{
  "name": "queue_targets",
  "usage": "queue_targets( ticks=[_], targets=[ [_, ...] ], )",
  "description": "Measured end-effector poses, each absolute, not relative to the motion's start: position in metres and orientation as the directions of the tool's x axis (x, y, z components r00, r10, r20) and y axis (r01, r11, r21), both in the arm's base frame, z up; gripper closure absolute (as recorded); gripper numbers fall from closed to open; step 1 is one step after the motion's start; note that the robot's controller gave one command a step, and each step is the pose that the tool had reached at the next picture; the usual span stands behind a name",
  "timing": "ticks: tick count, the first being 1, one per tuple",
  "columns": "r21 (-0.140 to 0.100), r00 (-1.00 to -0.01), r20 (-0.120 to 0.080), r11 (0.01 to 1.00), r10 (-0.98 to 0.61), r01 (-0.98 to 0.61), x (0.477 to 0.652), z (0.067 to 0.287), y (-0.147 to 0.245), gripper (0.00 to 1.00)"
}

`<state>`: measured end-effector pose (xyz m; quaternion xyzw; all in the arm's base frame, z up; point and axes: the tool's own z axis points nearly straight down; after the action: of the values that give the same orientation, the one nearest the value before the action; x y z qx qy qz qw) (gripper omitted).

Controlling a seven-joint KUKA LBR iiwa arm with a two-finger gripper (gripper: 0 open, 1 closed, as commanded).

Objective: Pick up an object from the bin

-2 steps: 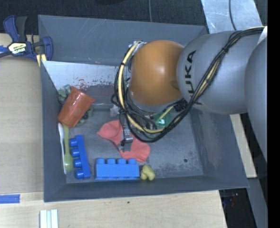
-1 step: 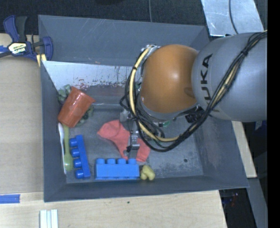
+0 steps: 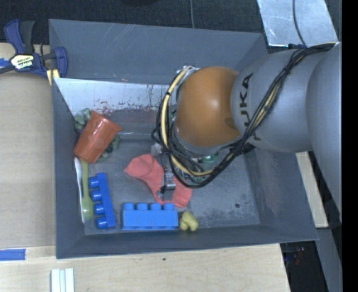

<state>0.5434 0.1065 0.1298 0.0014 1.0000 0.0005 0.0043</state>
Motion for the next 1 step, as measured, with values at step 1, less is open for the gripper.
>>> queue_targets(
  ticks=[1],
  targets=[
    [0.007, -0.991, -0.013, 0.991, 0.137, 0.137, 0.5279, 0.0817, 0.072, 0.0]
  ],
)
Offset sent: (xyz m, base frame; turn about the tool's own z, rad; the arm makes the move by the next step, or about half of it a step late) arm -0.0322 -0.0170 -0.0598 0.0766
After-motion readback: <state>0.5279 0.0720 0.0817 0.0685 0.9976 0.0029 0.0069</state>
